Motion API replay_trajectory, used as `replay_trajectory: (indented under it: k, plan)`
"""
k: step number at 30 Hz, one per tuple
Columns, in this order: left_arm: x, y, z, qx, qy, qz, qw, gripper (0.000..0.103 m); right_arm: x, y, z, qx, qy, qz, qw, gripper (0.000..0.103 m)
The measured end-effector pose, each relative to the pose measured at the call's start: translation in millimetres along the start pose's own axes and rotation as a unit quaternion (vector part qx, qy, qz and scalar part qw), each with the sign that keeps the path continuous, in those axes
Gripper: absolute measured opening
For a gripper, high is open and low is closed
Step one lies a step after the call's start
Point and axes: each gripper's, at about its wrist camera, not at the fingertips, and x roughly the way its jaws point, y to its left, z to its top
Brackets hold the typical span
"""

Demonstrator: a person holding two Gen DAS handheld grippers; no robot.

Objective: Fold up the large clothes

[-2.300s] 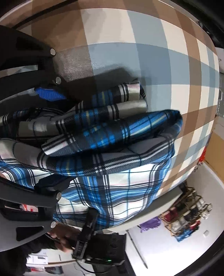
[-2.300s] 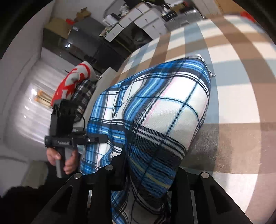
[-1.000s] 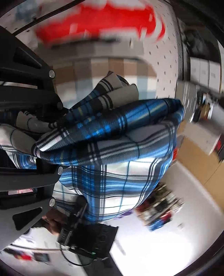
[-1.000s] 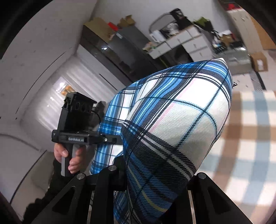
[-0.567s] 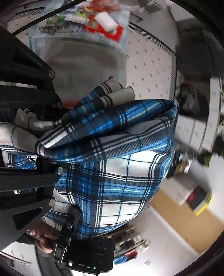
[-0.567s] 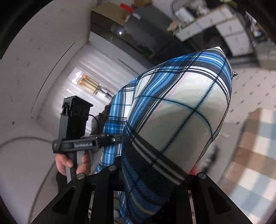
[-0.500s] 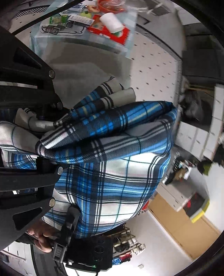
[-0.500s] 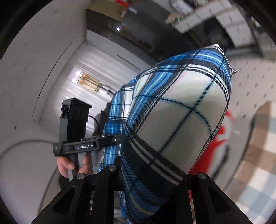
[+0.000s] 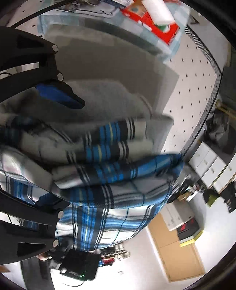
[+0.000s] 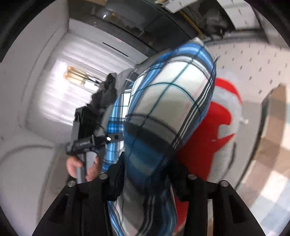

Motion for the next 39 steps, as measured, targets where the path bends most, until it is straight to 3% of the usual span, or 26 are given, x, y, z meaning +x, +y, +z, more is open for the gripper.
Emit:
replay_trajectory:
  k: [2,4,8,11,14,16,21,26,28,30,33,35,39]
  plan:
    - [-9.3,2.6,-0.8,-0.012,-0.012,0.012,0.9998,0.080,-8.4,13.0,-9.4,-0.037,-0.006,-0.035,0.999,0.072]
    - [-19.4,0.7,-1.5,-0.020,-0.029,0.031,0.9989,0.080,-8.9,22.1,-11.0,-0.076,-0.019,-0.082,0.994,0.080]
    - [-27.7,-9.2,-13.5,-0.030,-0.079,0.059,0.9946,0.080,-18.6,27.2,-33.8,-0.116,-0.032,-0.114,0.986,0.080]
    - [-36.6,-8.0,-31.7,-0.048,-0.127,0.104,0.9853,0.080,-33.4,23.5,-45.5,-0.130,-0.050,-0.126,0.982,0.080]
    - [-60.6,-17.1,-60.7,-0.057,-0.203,0.134,0.9683,0.080,-57.4,28.6,-67.0,-0.157,-0.084,-0.131,0.975,0.080]
    - [-74.9,-34.9,-87.7,-0.034,-0.247,0.146,0.9573,0.080,-80.3,33.9,-95.3,-0.184,-0.111,-0.134,0.967,0.082]
    - [-81.3,-96.8,-157.2,0.040,-0.326,0.169,0.9296,0.080,-121.3,61.8,-171.8,-0.256,-0.217,-0.142,0.931,0.101]
    - [-66.7,-154.9,-236.9,0.122,-0.413,0.214,0.8767,0.082,-144.6,79.2,-245.4,-0.291,-0.315,-0.127,0.894,0.103]
    - [-57.4,-164.6,-265.9,0.135,-0.438,0.233,0.8574,0.090,-150.1,80.9,-269.7,-0.286,-0.344,-0.117,0.887,0.103]
    - [-52.5,-169.7,-286.9,0.141,-0.450,0.242,0.8480,0.098,-156.5,86.8,-290.5,-0.277,-0.364,-0.109,0.883,0.103]
    - [-52.6,-166.6,-314.1,0.132,-0.455,0.216,0.8536,0.099,-165.0,92.5,-317.5,-0.270,-0.387,-0.111,0.875,0.103]
    - [-55.4,-162.6,-326.1,0.127,-0.464,0.205,0.8527,0.099,-172.4,101.1,-335.8,-0.273,-0.402,-0.119,0.866,0.103]
    - [-60.1,-173.5,-346.6,0.149,-0.481,0.215,0.8365,0.099,-177.2,112.4,-359.4,-0.275,-0.410,-0.137,0.859,0.103]
